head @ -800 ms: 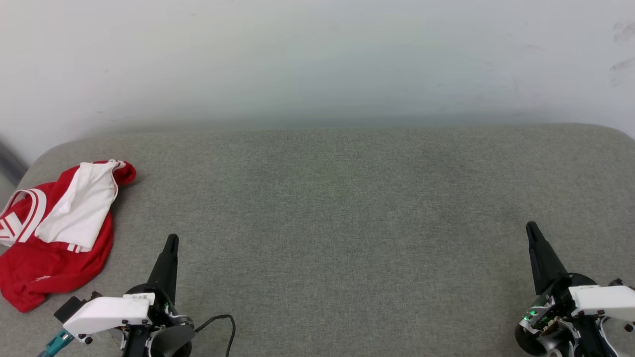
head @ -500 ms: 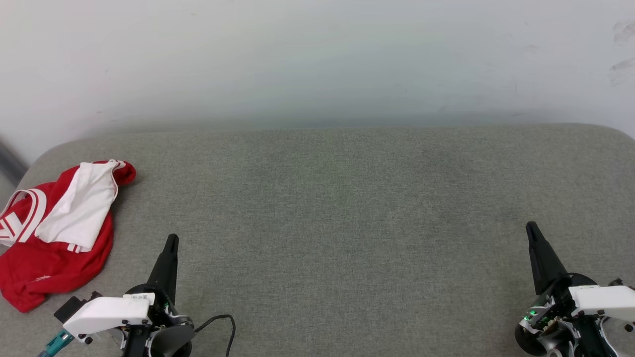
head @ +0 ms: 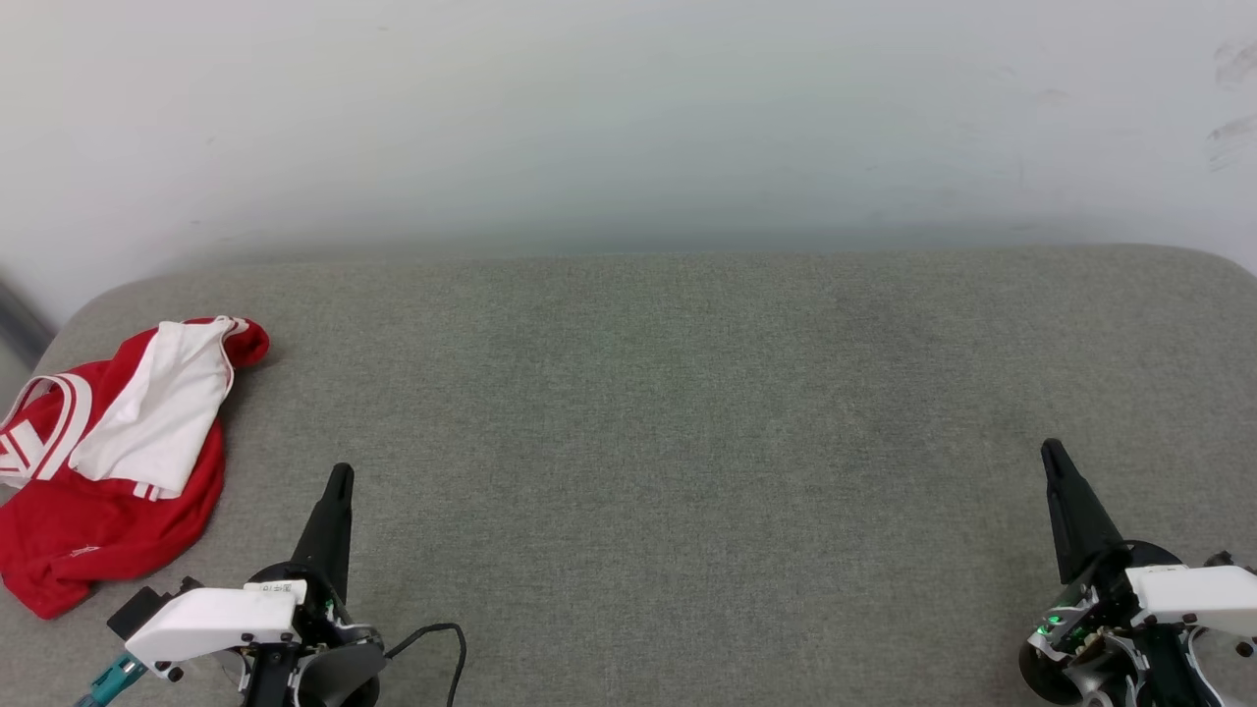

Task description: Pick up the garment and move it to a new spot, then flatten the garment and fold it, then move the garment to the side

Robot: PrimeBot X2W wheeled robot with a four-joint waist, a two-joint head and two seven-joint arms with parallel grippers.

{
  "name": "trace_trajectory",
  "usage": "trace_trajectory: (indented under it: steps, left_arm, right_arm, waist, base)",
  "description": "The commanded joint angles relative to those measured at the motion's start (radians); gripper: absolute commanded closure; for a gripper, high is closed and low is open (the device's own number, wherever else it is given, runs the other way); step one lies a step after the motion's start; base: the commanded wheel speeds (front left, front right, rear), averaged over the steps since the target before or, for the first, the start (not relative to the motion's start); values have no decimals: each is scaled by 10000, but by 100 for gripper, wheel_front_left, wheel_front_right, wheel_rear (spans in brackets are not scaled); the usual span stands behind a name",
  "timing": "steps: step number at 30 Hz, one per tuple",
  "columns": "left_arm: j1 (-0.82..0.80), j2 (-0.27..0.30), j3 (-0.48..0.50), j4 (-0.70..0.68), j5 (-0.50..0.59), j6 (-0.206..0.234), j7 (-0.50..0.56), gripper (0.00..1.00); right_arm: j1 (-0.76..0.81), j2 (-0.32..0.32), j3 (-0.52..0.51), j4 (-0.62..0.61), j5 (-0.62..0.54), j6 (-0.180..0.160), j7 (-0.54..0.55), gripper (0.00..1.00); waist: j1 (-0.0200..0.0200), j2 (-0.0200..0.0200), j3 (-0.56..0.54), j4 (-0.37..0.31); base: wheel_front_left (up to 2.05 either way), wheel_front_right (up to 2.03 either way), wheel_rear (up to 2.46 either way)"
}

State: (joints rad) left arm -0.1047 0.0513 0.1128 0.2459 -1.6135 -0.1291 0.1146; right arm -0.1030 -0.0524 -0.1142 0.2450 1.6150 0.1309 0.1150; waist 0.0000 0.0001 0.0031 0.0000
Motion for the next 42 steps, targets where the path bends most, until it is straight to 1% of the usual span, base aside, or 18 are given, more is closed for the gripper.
trace_trajectory:
  steps: [1, 18, 19, 23, 34, 38, 42]
  left_arm:
    - [-84, -12, 27, 7, 18, -31, 18, 100]
    - [-84, -12, 25, 7, 17, -31, 17, 100]
    - [0, 0, 0, 0, 0, 2, 0, 0]
    - [273, -34, -55, 310, 3, 13, -10, 0]
    - [523, -30, -198, -24, 399, 9, -572, 0]
    - [594, -27, -38, -99, 794, 7, -760, 0]
    - [650, -26, 88, -84, 1315, 5, -937, 0]
  right_arm:
    - [-112, 37, 4, 12, -45, -3, 9, 100]
    - [-112, 37, 5, 12, -44, -3, 8, 100]
    - [0, 0, 0, 0, 0, 0, 0, 0]
    - [275, 8, 14, 301, -1, -2, -8, 0]
    - [554, 9, 279, -57, -415, -2, -571, 0]
    - [614, 10, 257, -130, -815, -2, -757, 0]
    - [657, 10, 183, -125, -1720, -2, -937, 0]
  waist:
    - [0, -1, 0, 0]
    - [0, -1, 0, 0]
    - [0, -1, 0, 0]
    - [0, -1, 1, -1]
    - [0, -1, 13, -11]
    - [0, -1, 13, -17]
    - [0, -1, 11, -28]
  base:
    - [0, 0, 0]
    - [0, 0, 0]
    - [0, 0, 0]
    - [0, 0, 0]
    - [0, 0, 0]
    - [0, 0, 0]
    - [0, 0, 0]
